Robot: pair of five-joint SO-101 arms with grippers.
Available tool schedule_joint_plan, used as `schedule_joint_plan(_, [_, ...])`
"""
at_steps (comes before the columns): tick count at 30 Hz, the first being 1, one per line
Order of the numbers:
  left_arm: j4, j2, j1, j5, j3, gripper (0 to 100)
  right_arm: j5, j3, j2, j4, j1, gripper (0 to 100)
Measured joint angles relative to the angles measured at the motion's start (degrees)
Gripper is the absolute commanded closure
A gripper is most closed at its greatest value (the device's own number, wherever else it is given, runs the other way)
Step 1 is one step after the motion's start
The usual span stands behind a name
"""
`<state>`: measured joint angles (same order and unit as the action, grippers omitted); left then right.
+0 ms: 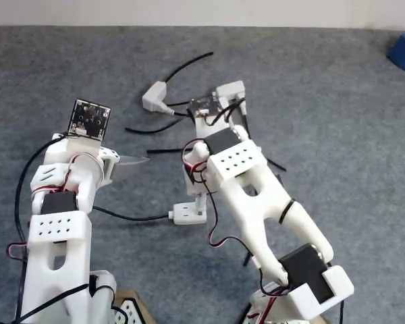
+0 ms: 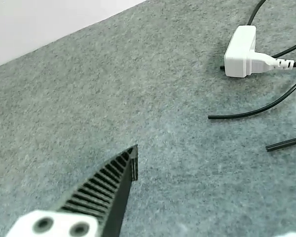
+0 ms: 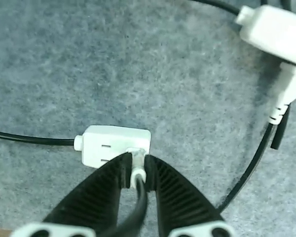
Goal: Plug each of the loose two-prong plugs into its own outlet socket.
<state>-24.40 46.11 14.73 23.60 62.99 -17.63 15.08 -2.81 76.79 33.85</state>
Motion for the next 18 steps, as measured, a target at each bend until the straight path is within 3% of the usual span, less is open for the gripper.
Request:
schedule_joint_plan(11, [0.0, 0.0, 0.0, 0.0, 0.0, 44, 0.0, 0.0, 0.09, -0.09, -0.18, 99.2])
schedule_joint_plan(18, [0.0, 0.0, 0.0, 0.0, 0.0, 44, 0.44, 4.48, 0.18, -5.54, -0.26, 99.2])
